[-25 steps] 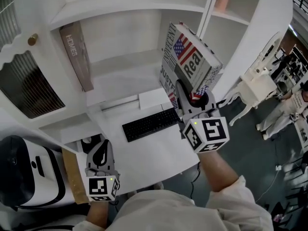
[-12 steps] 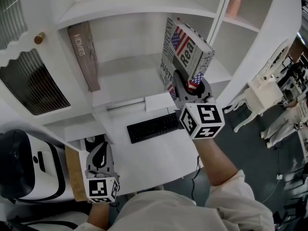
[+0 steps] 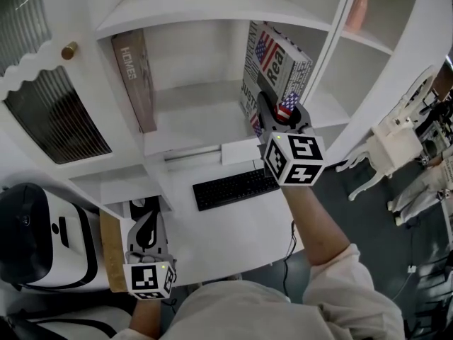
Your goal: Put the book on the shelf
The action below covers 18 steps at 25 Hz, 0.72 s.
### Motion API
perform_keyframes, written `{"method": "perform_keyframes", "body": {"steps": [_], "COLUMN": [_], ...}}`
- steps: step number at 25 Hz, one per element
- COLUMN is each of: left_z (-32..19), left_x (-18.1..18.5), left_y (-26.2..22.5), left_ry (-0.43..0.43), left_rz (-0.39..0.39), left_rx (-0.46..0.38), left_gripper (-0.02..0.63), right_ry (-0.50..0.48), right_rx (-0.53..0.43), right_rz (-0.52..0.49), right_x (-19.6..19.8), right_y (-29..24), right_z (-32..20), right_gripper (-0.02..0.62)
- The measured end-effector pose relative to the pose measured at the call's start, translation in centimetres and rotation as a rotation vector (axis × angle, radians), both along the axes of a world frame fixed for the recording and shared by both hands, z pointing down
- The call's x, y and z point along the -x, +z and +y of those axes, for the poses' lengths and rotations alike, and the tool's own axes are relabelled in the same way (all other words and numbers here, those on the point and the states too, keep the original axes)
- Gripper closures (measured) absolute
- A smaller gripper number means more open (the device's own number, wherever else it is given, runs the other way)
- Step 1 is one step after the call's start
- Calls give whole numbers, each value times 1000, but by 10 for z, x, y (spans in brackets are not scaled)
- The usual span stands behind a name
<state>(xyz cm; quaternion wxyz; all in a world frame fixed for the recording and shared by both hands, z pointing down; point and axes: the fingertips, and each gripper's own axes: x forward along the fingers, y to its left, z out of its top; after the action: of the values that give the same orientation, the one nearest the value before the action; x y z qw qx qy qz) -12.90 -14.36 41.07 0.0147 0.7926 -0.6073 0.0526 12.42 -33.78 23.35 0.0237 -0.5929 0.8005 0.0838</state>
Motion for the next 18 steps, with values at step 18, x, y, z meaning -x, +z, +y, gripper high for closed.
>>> {"method": "perform_keyframes", "body": {"steps": [18], "left_z": [0], "left_x": [21], "left_y": [13], "left_ry": [-62], "left_rz": [4], "left_rx": [32], "left_gripper": [603], "right_ry": [35], "right_rx": [32], "right_rz": [-6], "right_x": [17], "right_y": [15], "right_z": [-55], "right_gripper": [434]}}
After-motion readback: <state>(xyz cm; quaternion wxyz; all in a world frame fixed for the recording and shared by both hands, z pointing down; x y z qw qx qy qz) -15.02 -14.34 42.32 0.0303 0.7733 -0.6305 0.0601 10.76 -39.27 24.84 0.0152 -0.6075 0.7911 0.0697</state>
